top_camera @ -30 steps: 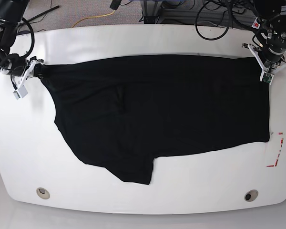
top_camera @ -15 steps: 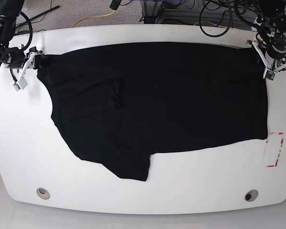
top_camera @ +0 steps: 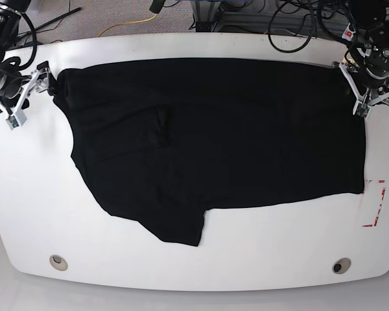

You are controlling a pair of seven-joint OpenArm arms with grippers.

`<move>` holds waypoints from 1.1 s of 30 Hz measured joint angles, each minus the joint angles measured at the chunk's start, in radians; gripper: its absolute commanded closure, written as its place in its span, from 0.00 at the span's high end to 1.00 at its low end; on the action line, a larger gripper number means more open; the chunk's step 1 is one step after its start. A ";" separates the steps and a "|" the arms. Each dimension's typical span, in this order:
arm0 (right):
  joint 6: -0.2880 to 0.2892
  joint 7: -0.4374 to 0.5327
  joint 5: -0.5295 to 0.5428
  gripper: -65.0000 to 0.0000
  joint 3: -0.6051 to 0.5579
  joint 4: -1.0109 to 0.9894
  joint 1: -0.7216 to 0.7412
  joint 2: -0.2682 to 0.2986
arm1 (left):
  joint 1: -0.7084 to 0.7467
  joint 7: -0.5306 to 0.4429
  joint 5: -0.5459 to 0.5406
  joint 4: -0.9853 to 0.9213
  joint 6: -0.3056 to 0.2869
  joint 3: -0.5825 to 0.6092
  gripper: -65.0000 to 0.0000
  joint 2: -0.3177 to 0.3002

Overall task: Fold the T-shirt properly
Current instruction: 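Drag the held edge away from the hem with both grippers, spreading the shirt, then release the shirt edge and move both grippers toward the hem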

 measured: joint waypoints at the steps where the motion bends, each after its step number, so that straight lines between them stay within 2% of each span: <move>1: 0.002 0.002 -0.004 0.90 0.000 0.026 -0.006 -0.017 | -0.003 -0.005 -0.007 -0.010 0.000 0.003 0.62 0.012; 5: 0.001 -0.005 -0.061 0.90 0.002 0.070 -0.017 -0.096 | 0.002 0.003 0.001 -0.050 0.000 0.003 0.62 0.028; 9: 0.001 0.003 -0.163 0.90 0.000 0.071 -0.008 -0.194 | 0.001 0.002 0.006 -0.084 0.001 -0.005 0.62 0.024; 12: 0.000 -0.010 -0.252 0.90 0.000 0.067 0.018 -0.239 | -0.002 -0.003 -0.002 -0.117 0.000 -0.037 0.62 0.029; 16: 0.000 0.007 -0.292 0.85 0.001 0.069 0.048 -0.275 | -0.001 0.001 0.002 -0.180 0.000 -0.079 0.62 0.024; 20: 0.000 0.006 -0.302 0.57 0.001 0.034 0.073 -0.291 | -0.008 -0.007 -0.008 -0.215 0.001 -0.072 0.62 -0.010; 27: 0.000 0.003 -0.313 0.30 0.002 -0.109 0.125 -0.289 | -0.003 -0.027 -0.008 -0.223 0.004 -0.074 0.60 -0.015; 30: 0.000 0.003 -0.312 0.15 0.002 -0.126 0.128 -0.289 | -0.002 -0.042 -0.008 -0.226 0.004 -0.076 0.44 -0.014; 32: 0.000 0.003 -0.313 0.01 0.002 -0.130 0.129 -0.289 | -0.001 -0.042 -0.008 -0.227 0.003 -0.076 0.31 -0.011; 33: 0.000 0.003 -0.312 0.00 0.002 -0.131 0.128 -0.289 | 0.001 -0.041 -0.008 -0.228 0.003 -0.076 0.27 -0.009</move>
